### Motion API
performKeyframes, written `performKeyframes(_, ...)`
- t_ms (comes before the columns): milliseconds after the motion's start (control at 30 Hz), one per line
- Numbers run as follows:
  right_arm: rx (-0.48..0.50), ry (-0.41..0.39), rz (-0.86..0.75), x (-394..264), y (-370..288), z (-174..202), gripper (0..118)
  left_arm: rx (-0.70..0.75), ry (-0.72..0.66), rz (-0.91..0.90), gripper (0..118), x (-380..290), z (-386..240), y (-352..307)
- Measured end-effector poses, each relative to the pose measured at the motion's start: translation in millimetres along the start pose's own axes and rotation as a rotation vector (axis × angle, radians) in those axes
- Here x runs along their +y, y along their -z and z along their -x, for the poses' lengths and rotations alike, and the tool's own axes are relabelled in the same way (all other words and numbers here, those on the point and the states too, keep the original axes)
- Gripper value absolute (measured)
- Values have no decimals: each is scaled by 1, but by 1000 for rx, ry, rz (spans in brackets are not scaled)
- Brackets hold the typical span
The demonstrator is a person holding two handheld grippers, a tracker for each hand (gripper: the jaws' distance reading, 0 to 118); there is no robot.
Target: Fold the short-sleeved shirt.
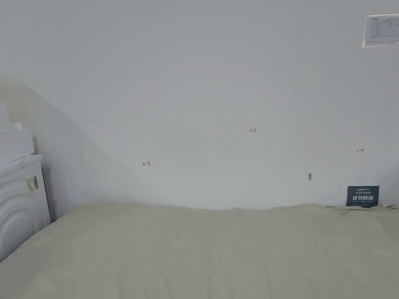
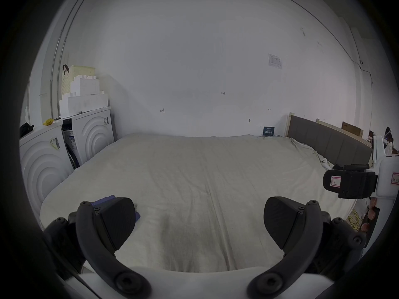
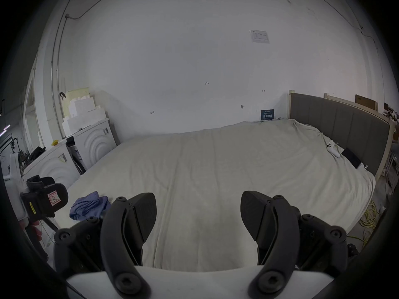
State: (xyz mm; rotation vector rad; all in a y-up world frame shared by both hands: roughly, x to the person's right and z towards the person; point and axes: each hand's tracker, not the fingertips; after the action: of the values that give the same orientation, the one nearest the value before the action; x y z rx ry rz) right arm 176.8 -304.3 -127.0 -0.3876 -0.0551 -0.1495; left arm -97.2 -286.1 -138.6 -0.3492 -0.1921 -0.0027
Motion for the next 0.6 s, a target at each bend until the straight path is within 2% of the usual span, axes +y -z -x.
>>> performKeyframes(100,-74,23,-10,-3,0,2,83,-4,-5,7,118,-1,0,1)
performKeyframes(200,-137,52,106,-1,4,4,83,1,-9,11,118,0,1,2)
performKeyframes(300,-37,91,70,-8,16,-9,83,8,7,6,118,1,-1,2)
performKeyframes(333,-16,157,70,-8,18,-16,83,8,15,2,118,2,-1,1)
performKeyframes(433,24,254,42,-7,17,-28,83,16,28,5,118,1,-2,1)
performKeyframes(500,83,212,-63,-8,8,-30,83,19,25,8,118,0,-1,2)
performKeyframes(567,222,77,-156,-15,7,-33,83,25,10,7,118,-1,1,3)
performKeyframes(600,229,13,-97,-17,13,-34,84,27,-1,6,118,-1,2,4)
